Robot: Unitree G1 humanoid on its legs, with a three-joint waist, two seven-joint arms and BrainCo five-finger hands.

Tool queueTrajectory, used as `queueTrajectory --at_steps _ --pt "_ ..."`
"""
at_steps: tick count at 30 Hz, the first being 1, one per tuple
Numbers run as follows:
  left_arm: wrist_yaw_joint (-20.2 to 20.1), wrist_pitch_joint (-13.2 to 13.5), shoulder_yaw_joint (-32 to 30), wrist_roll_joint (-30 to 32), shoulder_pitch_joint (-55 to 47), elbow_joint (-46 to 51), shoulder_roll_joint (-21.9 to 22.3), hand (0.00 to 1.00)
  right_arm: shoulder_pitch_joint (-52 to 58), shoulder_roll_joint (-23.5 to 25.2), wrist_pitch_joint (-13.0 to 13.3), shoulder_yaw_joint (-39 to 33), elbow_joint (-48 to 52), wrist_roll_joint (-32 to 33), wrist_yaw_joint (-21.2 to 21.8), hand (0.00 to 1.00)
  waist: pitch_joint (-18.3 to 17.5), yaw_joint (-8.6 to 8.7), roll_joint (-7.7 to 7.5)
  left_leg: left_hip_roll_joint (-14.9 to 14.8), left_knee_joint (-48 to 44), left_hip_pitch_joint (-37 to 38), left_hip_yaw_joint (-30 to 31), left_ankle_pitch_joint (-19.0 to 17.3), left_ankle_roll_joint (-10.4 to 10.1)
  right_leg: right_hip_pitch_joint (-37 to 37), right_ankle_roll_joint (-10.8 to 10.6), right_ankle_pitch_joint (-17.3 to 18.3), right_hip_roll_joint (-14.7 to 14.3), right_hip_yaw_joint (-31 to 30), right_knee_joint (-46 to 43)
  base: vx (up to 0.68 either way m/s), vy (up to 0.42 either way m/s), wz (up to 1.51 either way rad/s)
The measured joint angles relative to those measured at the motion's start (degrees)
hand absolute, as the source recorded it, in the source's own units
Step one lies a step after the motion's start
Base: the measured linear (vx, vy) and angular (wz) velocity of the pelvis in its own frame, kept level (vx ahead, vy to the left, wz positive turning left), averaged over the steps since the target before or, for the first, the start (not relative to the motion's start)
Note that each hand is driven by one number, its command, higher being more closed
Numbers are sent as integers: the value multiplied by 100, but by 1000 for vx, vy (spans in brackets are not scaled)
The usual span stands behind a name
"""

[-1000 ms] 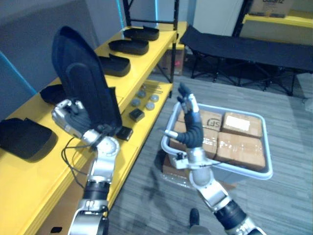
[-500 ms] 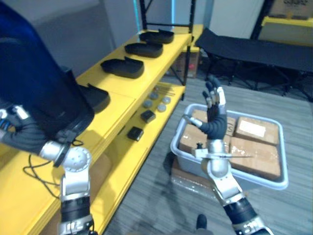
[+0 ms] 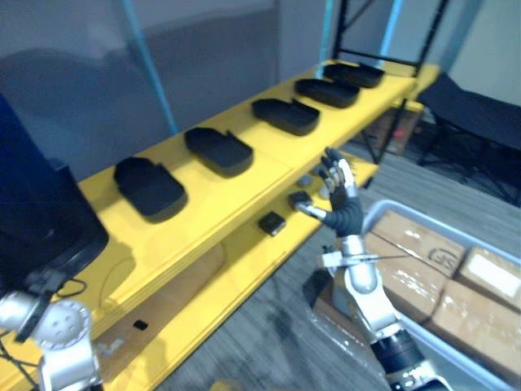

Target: Walk over and take plastic housings, then place them on the shelf

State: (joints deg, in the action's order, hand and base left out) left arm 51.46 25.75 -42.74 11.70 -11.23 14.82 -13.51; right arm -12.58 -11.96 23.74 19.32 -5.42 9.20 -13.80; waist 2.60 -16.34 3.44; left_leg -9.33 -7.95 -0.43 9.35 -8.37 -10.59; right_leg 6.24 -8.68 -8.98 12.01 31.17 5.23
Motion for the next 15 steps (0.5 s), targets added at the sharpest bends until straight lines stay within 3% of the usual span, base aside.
queueTrajectory --at_steps 4,8,9,11,13,15 --pt "-25 217 -277 -65 -376 20 27 100 -2 128 -51 3 -48 -49 -2 0 -44 -206 -29 129 62 -117 278 64 65 184 -22 79 99 365 -39 18 2 47" --pt "-289 412 -165 -60 -391 187 24 100 46 100 -127 -56 -64 -106 -88 0 -134 -71 -115 310 159 -380 387 336 165 460 -70 125 261 1056 -58 45 10 94" --pt "-416 480 -83 -72 -317 301 23 100 73 50 -164 -149 -117 -158 -163 0 -129 34 -130 318 143 -543 210 514 179 654 -107 114 310 1456 -60 70 29 154" --pt "-786 662 -82 -297 -193 411 0 100 188 -32 -178 -359 -184 -474 -436 0 -111 59 -166 374 220 -651 -8 760 173 865 -75 146 408 1829 -83 62 99 138" --pt "-1003 669 -121 -648 -262 479 -4 100 264 -54 -182 -451 -202 -683 -580 0 -67 -185 -171 505 540 -552 63 1025 194 870 16 223 593 1839 -313 58 116 61" --pt "-1071 670 -141 -851 -269 478 -6 100 215 -2 -167 -450 -202 -731 -573 0 -47 -184 -177 508 667 -534 74 1129 188 857 99 342 650 1820 -497 32 56 32"
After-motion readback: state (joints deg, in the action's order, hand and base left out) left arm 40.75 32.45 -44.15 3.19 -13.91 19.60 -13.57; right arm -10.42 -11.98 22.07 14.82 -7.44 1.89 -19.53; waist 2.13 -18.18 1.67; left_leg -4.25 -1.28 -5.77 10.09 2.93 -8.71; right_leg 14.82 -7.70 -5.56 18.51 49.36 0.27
